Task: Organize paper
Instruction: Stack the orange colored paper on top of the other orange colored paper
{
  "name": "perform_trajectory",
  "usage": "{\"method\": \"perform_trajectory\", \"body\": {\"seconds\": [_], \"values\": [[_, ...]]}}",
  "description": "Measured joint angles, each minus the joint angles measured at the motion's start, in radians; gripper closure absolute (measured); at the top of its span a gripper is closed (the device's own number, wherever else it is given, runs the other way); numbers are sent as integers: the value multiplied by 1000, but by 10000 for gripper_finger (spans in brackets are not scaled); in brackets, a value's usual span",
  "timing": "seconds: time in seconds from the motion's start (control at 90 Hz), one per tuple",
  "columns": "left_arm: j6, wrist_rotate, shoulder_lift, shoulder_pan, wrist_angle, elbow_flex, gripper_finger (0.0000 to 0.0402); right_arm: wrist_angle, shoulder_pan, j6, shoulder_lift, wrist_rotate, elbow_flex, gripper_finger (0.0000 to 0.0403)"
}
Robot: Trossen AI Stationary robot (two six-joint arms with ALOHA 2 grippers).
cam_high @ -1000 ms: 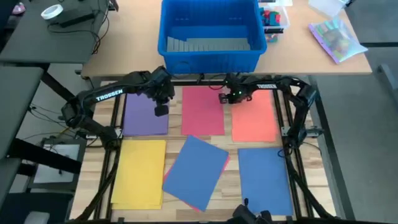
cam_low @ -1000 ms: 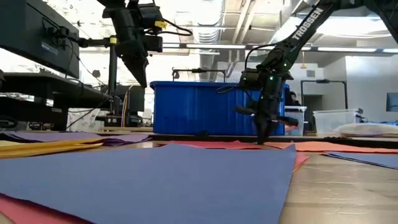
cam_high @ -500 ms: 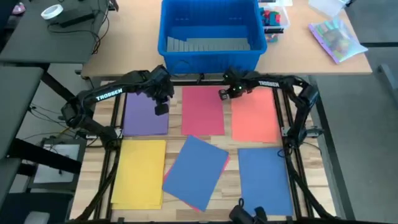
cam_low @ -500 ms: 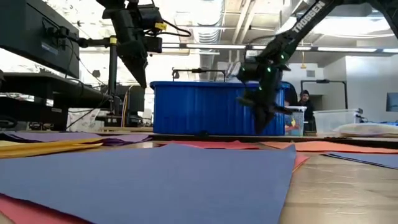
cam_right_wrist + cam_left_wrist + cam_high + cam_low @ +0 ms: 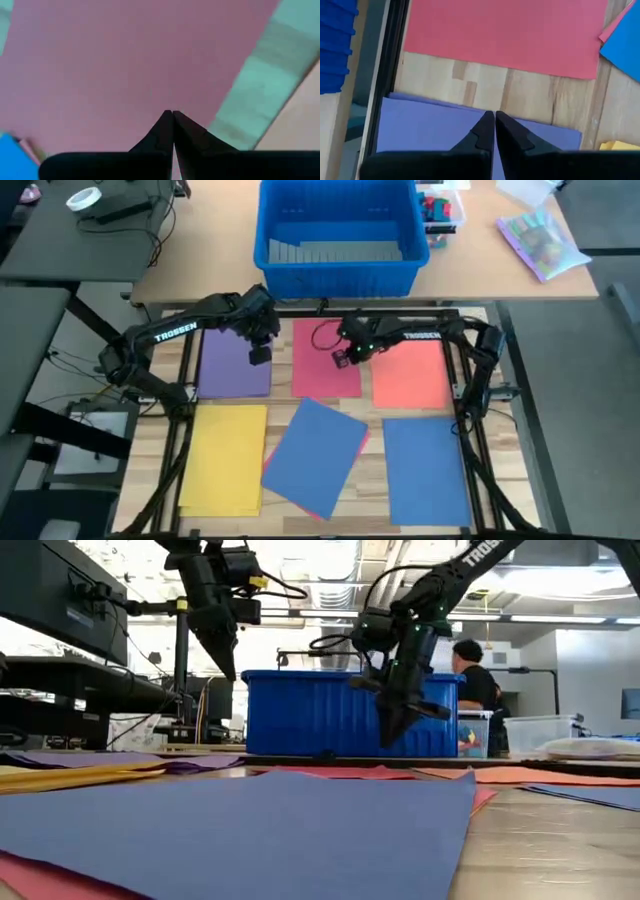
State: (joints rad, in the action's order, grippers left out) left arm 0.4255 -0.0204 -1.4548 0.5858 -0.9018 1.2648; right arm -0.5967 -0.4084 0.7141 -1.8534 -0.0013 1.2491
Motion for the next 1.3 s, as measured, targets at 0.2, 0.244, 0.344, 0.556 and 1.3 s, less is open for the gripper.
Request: {"method": "perform_trajectory", "body": {"seconds": [0.2,0.244,0.344,0.556,1.3], "values": [[4,0,0,0,2,0,402,-30,21,-4,0,0,0,403],[4,0,0,0,2,0,402,-50,20,-4,0,0,0,403],[4,0,0,0,-1,0,402,-84,19,16,3,0,-7,403],[4,0,0,0,-21,0,402,5,13,120,147,0,-200,403],[20,0,0,0,11,0,402,111,108,231,161,-39,-388,403]]}}
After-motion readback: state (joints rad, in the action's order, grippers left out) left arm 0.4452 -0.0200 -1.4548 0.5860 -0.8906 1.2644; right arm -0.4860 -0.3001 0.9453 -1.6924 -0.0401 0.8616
